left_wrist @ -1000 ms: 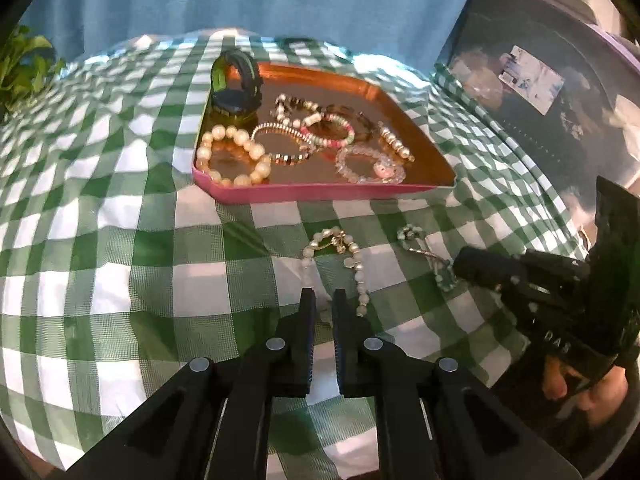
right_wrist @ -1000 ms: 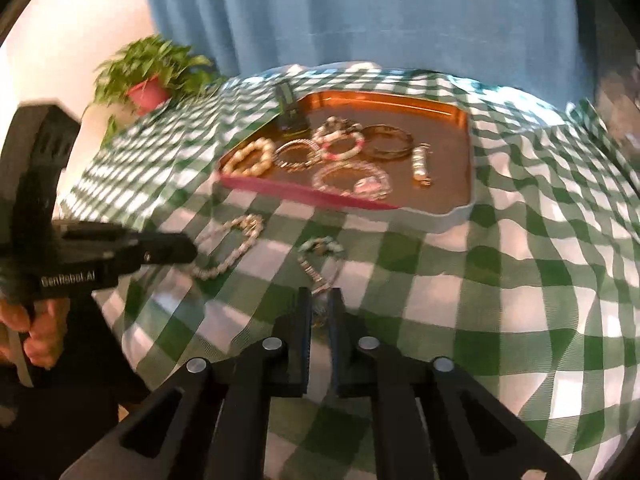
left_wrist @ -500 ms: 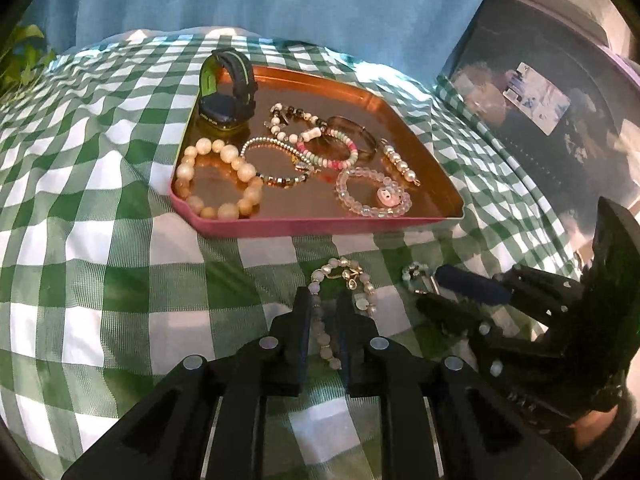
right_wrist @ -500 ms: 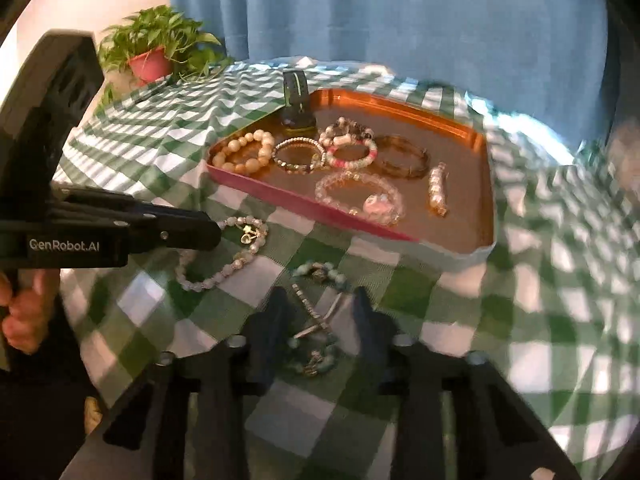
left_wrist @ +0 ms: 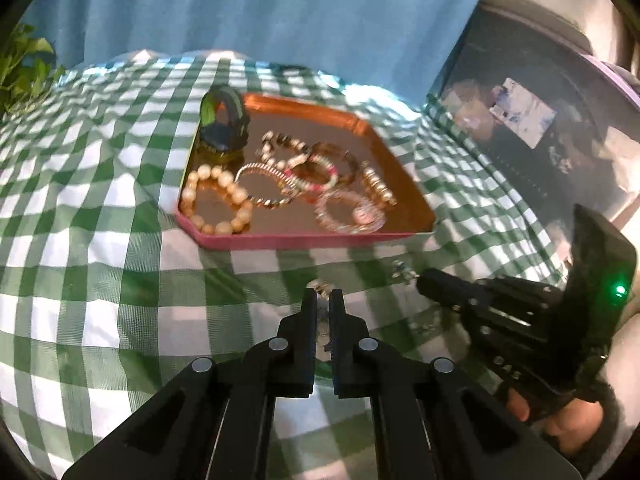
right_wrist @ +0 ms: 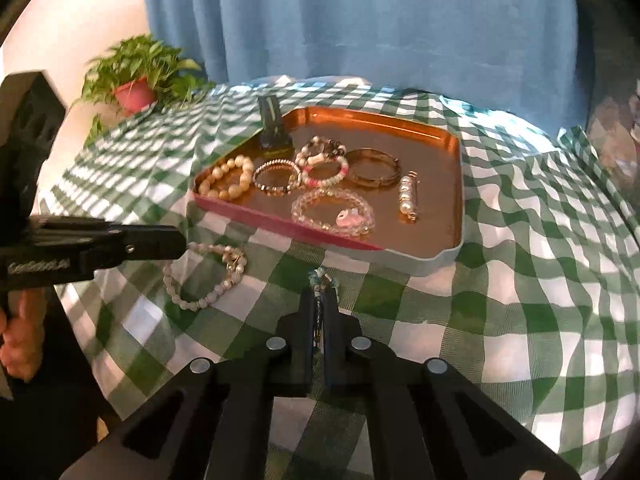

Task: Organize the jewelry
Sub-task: 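Grasp the pearl bracelet with the left tool while the right grasps the green-bead chain bracelet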

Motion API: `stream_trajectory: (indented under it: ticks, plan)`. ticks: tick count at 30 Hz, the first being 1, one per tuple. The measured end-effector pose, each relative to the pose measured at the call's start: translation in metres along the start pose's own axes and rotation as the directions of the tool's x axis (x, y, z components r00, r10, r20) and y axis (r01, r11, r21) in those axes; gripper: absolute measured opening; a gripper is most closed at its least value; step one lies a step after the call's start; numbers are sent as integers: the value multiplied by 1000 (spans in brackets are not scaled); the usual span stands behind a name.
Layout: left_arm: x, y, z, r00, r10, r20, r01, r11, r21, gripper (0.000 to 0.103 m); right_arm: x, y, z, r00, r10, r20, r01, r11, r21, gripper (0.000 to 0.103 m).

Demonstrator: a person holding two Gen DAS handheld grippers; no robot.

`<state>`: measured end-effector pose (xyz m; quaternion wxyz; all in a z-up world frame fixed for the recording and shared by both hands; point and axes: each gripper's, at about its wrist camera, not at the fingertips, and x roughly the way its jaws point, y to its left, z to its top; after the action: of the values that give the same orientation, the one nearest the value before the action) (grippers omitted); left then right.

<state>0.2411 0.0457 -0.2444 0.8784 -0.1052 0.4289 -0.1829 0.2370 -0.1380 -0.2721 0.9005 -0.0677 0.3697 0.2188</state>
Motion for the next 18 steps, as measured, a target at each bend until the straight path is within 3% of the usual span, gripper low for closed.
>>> stream_trajectory:
  ticks: [8,18]
  plan:
    - [-24,-21,-1,999,7,41,-9,999,42,6,-18,1,0,999,19,42,-21,999,40,3]
    - [-58,-47,6,994,64,93,-73,993,94,6,-57,6,15,994,22,108,-31,997,78,3]
